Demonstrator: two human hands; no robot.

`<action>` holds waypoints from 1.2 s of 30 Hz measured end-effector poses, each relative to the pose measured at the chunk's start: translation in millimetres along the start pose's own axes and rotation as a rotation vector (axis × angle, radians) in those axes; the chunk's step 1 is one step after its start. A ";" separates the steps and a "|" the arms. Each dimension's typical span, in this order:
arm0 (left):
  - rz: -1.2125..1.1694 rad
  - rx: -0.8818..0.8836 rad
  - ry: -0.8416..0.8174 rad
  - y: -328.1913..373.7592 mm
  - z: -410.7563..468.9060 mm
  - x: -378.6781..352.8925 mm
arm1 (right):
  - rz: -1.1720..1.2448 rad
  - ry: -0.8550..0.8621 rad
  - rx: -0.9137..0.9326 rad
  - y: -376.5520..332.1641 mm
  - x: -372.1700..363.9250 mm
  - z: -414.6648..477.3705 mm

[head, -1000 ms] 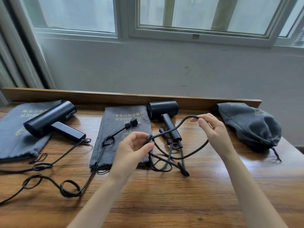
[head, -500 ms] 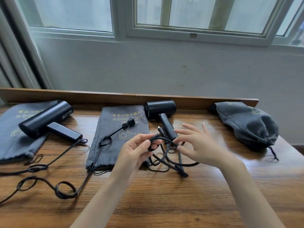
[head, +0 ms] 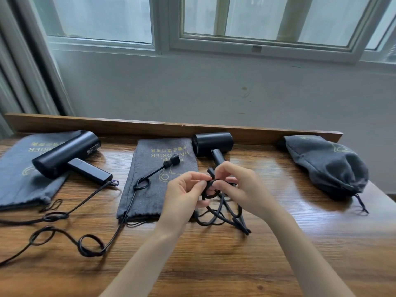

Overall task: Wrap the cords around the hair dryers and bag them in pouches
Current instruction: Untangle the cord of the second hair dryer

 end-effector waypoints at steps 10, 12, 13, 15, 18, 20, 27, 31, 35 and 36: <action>-0.352 0.207 -0.113 -22.3 10.7 -0.3 | 0.088 0.198 -0.182 26.1 3.4 -12.0; -0.071 0.190 -0.177 -11.2 14.3 -2.0 | 0.029 0.156 -0.147 23.9 3.3 -8.3; 0.133 0.149 -0.166 -4.6 17.9 -1.5 | 0.021 0.130 -0.126 21.9 1.3 -6.1; 0.422 0.065 -0.166 7.9 22.2 -6.3 | 0.021 0.092 -0.092 18.4 -3.0 -2.4; 0.244 0.065 -0.146 11.7 26.0 -5.2 | 0.057 0.092 -0.100 19.3 1.1 -1.6; -0.231 0.178 -0.109 -0.5 27.9 3.9 | 0.068 0.092 -0.108 24.2 7.9 -5.8; -0.701 0.406 -0.318 -13.4 18.4 -2.1 | 0.125 0.064 -0.108 32.4 8.9 -15.8; 0.021 0.321 -0.361 -1.9 20.0 -10.3 | 0.150 0.033 -0.079 25.3 -1.6 -12.7; -0.112 0.183 -0.437 12.9 22.4 -9.1 | 0.107 0.098 -0.094 27.7 4.0 -16.2; -0.253 0.153 -0.462 15.9 22.2 -4.8 | 0.092 0.118 -0.104 29.4 8.2 -17.3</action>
Point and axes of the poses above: each hand's wrist, its own z-axis towards the middle knuckle, its own x-axis out of the back of the hand, y = z × x, the point moved 7 cm from there along z, towards the middle knuckle, and after that the axes turned 13 degrees about x, right-handed, at the moved point
